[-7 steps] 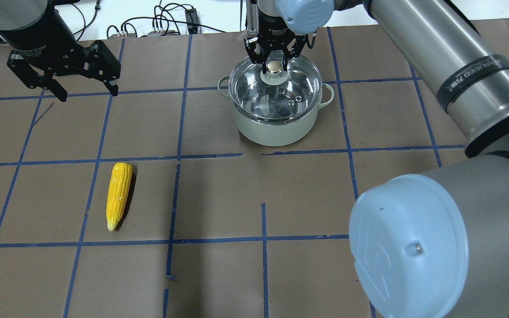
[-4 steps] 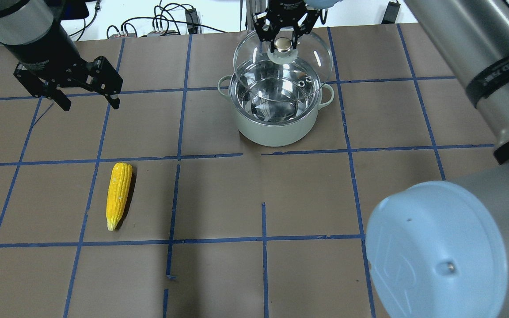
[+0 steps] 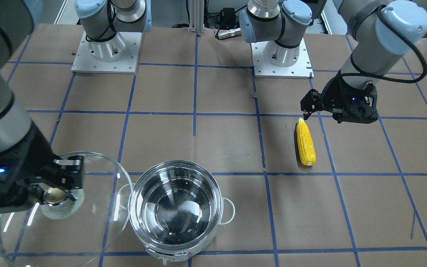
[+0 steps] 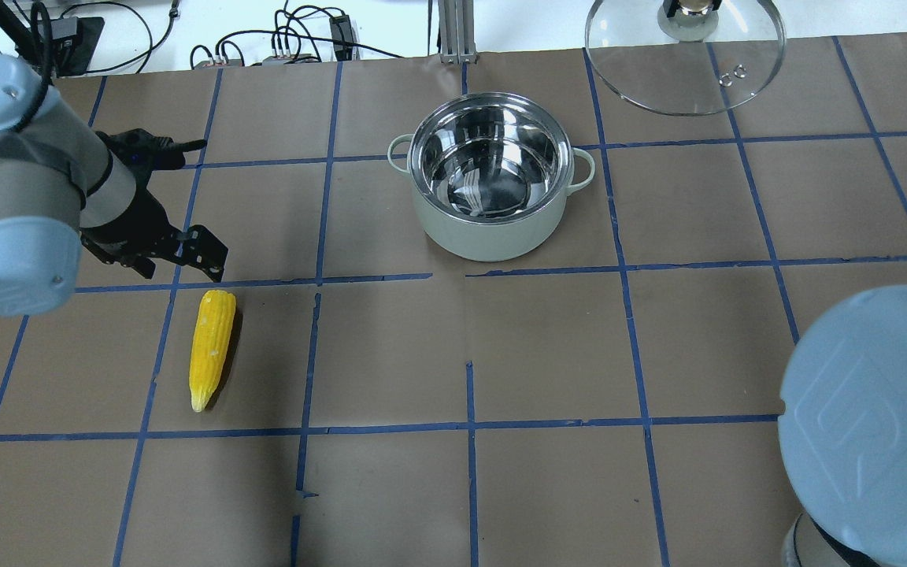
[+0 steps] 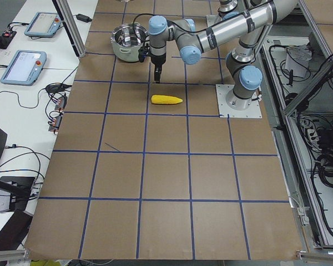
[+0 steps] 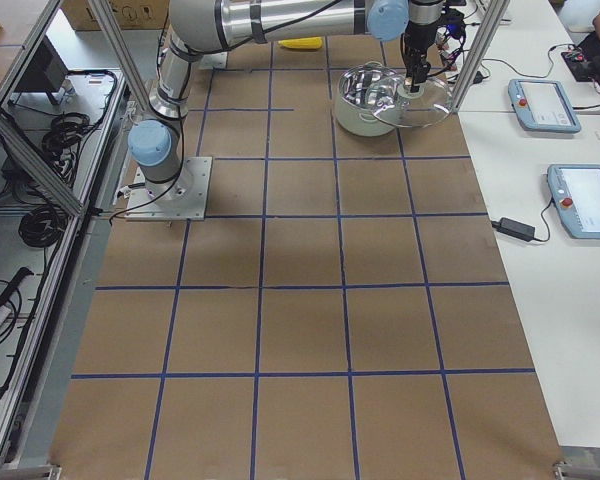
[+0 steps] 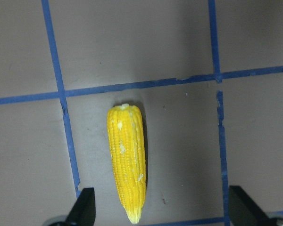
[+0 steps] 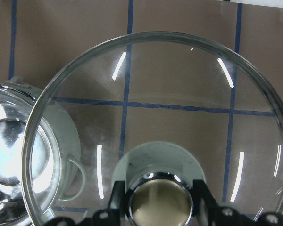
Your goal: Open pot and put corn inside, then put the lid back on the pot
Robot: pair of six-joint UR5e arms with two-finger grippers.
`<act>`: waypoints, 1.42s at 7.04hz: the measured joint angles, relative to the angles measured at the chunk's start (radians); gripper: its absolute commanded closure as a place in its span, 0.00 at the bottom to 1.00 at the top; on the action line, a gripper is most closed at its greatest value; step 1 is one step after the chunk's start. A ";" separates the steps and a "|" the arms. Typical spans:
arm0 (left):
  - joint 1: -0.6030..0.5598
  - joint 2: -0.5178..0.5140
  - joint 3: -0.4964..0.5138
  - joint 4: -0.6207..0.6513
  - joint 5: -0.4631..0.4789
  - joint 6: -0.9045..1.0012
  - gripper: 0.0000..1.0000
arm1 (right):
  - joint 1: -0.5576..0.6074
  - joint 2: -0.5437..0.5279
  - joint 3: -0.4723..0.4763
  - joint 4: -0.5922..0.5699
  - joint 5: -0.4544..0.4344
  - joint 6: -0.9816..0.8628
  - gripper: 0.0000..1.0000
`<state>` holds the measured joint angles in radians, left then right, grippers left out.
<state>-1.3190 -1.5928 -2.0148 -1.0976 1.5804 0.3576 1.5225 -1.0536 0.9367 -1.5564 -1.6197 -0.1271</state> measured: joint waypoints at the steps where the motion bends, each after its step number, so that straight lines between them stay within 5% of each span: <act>1: 0.031 -0.018 -0.075 0.099 0.000 0.043 0.00 | -0.006 0.041 -0.001 -0.002 -0.007 0.006 0.76; 3: 0.067 -0.089 -0.164 0.258 -0.001 0.076 0.00 | -0.012 0.102 -0.006 -0.009 -0.007 0.014 0.76; 4: 0.070 -0.135 -0.179 0.324 -0.001 0.078 0.11 | -0.012 0.119 -0.009 -0.010 -0.005 0.021 0.76; 7: 0.067 -0.218 -0.189 0.403 -0.003 0.071 0.72 | -0.017 0.134 -0.010 -0.009 -0.002 0.026 0.76; 10: 0.046 -0.186 -0.177 0.387 0.023 0.036 0.75 | -0.034 0.130 -0.011 -0.008 0.006 0.023 0.76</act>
<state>-1.2732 -1.7786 -2.1918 -0.7106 1.6038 0.3934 1.4882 -0.9240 0.9252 -1.5648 -1.6136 -0.1041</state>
